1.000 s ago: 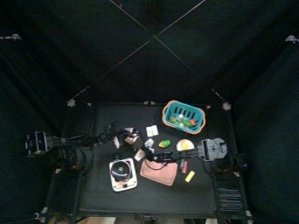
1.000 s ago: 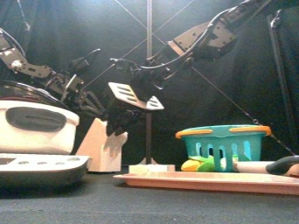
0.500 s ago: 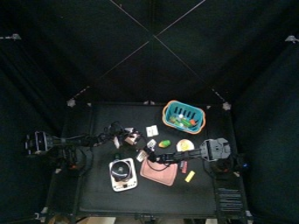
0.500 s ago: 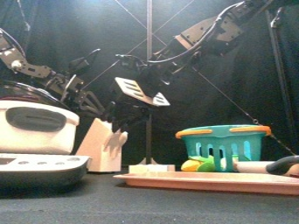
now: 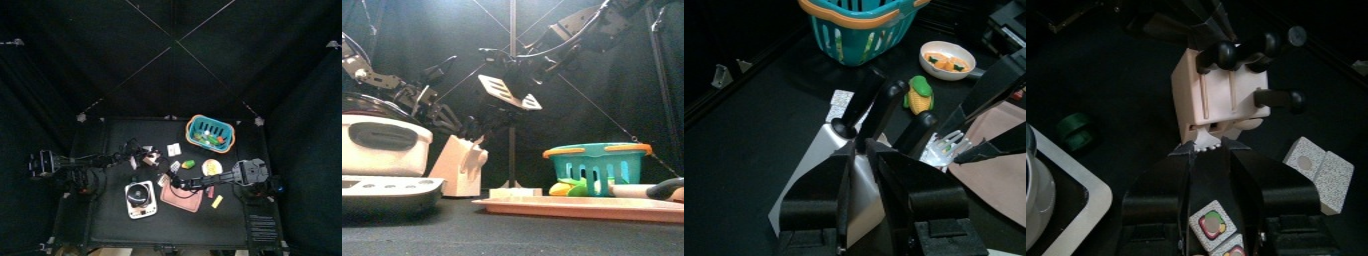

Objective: Remove fork

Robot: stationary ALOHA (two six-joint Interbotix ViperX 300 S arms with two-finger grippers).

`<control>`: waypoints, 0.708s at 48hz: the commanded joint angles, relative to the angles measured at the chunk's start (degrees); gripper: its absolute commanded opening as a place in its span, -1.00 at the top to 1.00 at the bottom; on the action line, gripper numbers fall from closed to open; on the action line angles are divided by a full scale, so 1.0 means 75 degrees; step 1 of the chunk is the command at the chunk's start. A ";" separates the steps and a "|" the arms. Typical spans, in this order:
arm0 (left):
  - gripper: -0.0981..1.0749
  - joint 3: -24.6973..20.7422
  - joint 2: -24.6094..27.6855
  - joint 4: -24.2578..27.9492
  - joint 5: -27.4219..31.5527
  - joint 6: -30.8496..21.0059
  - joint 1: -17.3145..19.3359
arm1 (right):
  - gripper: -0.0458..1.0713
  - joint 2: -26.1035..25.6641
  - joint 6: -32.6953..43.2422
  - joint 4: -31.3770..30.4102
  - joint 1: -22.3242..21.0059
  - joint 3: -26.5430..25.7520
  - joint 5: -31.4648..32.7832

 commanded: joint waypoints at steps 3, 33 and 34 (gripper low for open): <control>-0.25 0.0117 0.0023 -0.0012 0.0141 0.0023 0.0070 | -0.16 -0.0516 0.0035 0.0000 0.0105 0.0000 0.0152; -0.23 0.0516 -0.1336 -0.0012 -0.0047 0.0023 0.0023 | -0.16 -0.0727 0.0035 0.0094 0.0246 0.0188 0.0258; -0.23 0.0527 -0.1383 -0.0012 -0.0070 0.0023 0.0023 | -0.16 -0.0727 0.0035 0.0094 0.0246 0.0188 0.0270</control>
